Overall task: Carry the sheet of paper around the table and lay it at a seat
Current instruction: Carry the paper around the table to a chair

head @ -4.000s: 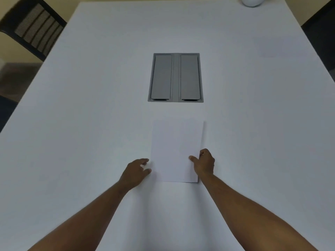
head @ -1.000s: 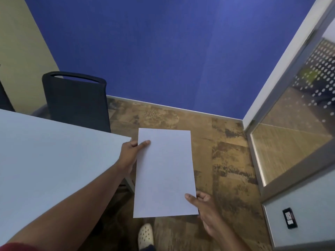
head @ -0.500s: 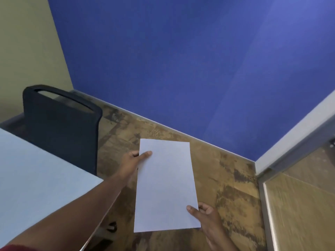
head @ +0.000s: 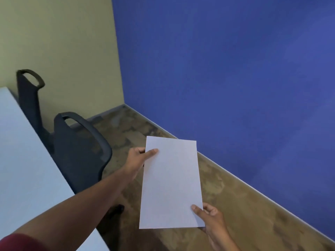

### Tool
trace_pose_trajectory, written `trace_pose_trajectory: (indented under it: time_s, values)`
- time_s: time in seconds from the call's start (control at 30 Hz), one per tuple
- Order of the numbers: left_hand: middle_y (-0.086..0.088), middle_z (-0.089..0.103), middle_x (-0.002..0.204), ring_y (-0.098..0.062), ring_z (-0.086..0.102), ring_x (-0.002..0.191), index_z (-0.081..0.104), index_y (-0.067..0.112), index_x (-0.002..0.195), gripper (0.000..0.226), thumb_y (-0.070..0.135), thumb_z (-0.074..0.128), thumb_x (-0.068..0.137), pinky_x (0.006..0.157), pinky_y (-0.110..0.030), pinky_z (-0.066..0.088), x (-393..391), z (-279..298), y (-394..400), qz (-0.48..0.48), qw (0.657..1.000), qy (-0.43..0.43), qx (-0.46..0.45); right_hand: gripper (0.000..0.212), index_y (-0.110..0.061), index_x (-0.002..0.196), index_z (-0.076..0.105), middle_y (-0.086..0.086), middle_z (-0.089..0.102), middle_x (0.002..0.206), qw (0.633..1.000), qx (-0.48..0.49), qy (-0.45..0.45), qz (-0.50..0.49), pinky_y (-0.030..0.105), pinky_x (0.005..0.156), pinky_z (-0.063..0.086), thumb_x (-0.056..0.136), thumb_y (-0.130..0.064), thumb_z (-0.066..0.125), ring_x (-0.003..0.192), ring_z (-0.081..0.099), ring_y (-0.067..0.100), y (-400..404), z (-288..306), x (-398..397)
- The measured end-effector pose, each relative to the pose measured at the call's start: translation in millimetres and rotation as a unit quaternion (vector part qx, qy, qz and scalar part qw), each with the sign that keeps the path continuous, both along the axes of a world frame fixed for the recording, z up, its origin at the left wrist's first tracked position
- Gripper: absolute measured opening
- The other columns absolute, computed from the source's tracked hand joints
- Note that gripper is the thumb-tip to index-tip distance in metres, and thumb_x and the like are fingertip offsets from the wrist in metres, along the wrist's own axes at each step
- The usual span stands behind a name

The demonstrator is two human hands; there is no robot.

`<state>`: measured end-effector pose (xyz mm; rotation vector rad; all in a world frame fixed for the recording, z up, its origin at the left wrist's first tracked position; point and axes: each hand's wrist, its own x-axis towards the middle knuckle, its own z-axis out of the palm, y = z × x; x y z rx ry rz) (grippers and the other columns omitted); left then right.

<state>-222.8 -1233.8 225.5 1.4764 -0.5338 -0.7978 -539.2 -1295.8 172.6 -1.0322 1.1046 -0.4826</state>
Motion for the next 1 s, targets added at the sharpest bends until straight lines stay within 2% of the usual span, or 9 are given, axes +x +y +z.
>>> trace_pose_trajectory:
  time_s: [0.2, 0.33, 0.43, 0.6, 0.77, 0.83, 0.9, 0.93, 1.0]
  values:
    - [-0.018, 0.084, 0.101, -0.031, 0.081, 0.084, 0.081, -0.006, 0.099, 0.034, 0.027, 0.086, 0.094, 0.072, -0.038, 0.064, 56, 40, -59, 0.097, 0.995, -0.026, -0.010, 0.023, 0.005, 0.106, 0.076, 0.021, 0.083, 0.099, 0.993, -0.026, -0.032, 0.115, 0.041, 0.079, 0.062, 0.088, -0.008, 0.083, 0.089, 0.080, 0.037, -127, 32, 75]
    - [-0.027, 0.081, 0.103, -0.044, 0.078, 0.092, 0.081, -0.007, 0.098, 0.035, 0.027, 0.088, 0.092, 0.088, -0.060, 0.060, 99, 63, -74, 0.177, 0.983, -0.037, -0.012, 0.022, 0.001, 0.104, 0.077, 0.019, 0.083, 0.100, 0.982, -0.043, -0.046, 0.179, 0.039, 0.074, 0.063, 0.089, -0.014, 0.083, 0.087, 0.081, 0.034, -183, 60, 134]
    - [-0.024, 0.082, 0.104, -0.050, 0.078, 0.096, 0.083, -0.001, 0.098, 0.035, 0.032, 0.090, 0.089, 0.092, -0.071, 0.058, 142, 73, -76, 0.212, 0.976, -0.050, -0.009, 0.023, 0.002, 0.105, 0.077, 0.021, 0.083, 0.103, 0.971, -0.045, -0.065, 0.227, 0.049, 0.088, 0.062, 0.089, -0.014, 0.082, 0.094, 0.080, 0.039, -212, 74, 189]
    - [-0.023, 0.082, 0.104, -0.034, 0.077, 0.089, 0.081, -0.008, 0.100, 0.031, 0.022, 0.087, 0.092, 0.092, -0.060, 0.061, 228, 82, -70, 0.286, 0.955, -0.069, -0.034, 0.022, 0.004, 0.110, 0.075, 0.020, 0.082, 0.106, 0.954, -0.054, -0.082, 0.284, 0.048, 0.093, 0.062, 0.092, -0.006, 0.079, 0.099, 0.080, 0.038, -237, 81, 305]
    - [-0.021, 0.083, 0.101, -0.032, 0.077, 0.086, 0.079, -0.008, 0.094, 0.035, 0.026, 0.089, 0.091, 0.084, -0.049, 0.062, 310, 83, -47, 0.364, 0.929, -0.049, -0.051, 0.023, 0.001, 0.111, 0.074, 0.018, 0.083, 0.108, 0.924, -0.063, -0.079, 0.369, 0.036, 0.077, 0.066, 0.091, -0.008, 0.080, 0.095, 0.082, 0.031, -245, 84, 423]
    - [-0.018, 0.083, 0.098, -0.030, 0.077, 0.083, 0.081, -0.001, 0.090, 0.027, 0.025, 0.088, 0.092, 0.083, -0.047, 0.062, 340, 90, -33, 0.388, 0.919, -0.050, -0.059, 0.038, 0.002, 0.108, 0.074, 0.020, 0.082, 0.107, 0.910, -0.069, -0.099, 0.397, 0.034, 0.075, 0.067, 0.081, -0.019, 0.089, 0.091, 0.082, 0.030, -241, 91, 472]
    - [-0.019, 0.083, 0.098, -0.028, 0.076, 0.083, 0.082, 0.000, 0.090, 0.024, 0.023, 0.088, 0.092, 0.080, -0.043, 0.062, 363, 97, -15, 0.425, 0.901, -0.056, -0.060, 0.071, 0.002, 0.105, 0.075, 0.020, 0.083, 0.104, 0.898, -0.083, -0.109, 0.418, 0.037, 0.078, 0.067, 0.054, -0.040, 0.102, 0.089, 0.082, 0.030, -237, 99, 520]
    - [-0.017, 0.083, 0.093, -0.026, 0.076, 0.079, 0.081, 0.000, 0.088, 0.024, 0.022, 0.087, 0.092, 0.074, -0.037, 0.061, 370, 99, -4, 0.447, 0.891, -0.057, -0.059, 0.076, 0.002, 0.105, 0.075, 0.020, 0.083, 0.104, 0.892, -0.084, -0.110, 0.431, 0.041, 0.083, 0.067, 0.050, -0.042, 0.103, 0.091, 0.081, 0.032, -233, 100, 541]
    - [-0.009, 0.081, 0.085, -0.021, 0.074, 0.073, 0.080, 0.000, 0.087, 0.023, 0.021, 0.087, 0.092, 0.064, -0.029, 0.058, 381, 102, 20, 0.479, 0.874, -0.049, -0.060, 0.056, 0.003, 0.108, 0.075, 0.022, 0.082, 0.106, 0.873, -0.076, -0.107, 0.470, 0.051, 0.095, 0.062, 0.065, -0.028, 0.094, 0.098, 0.080, 0.039, -223, 101, 579]
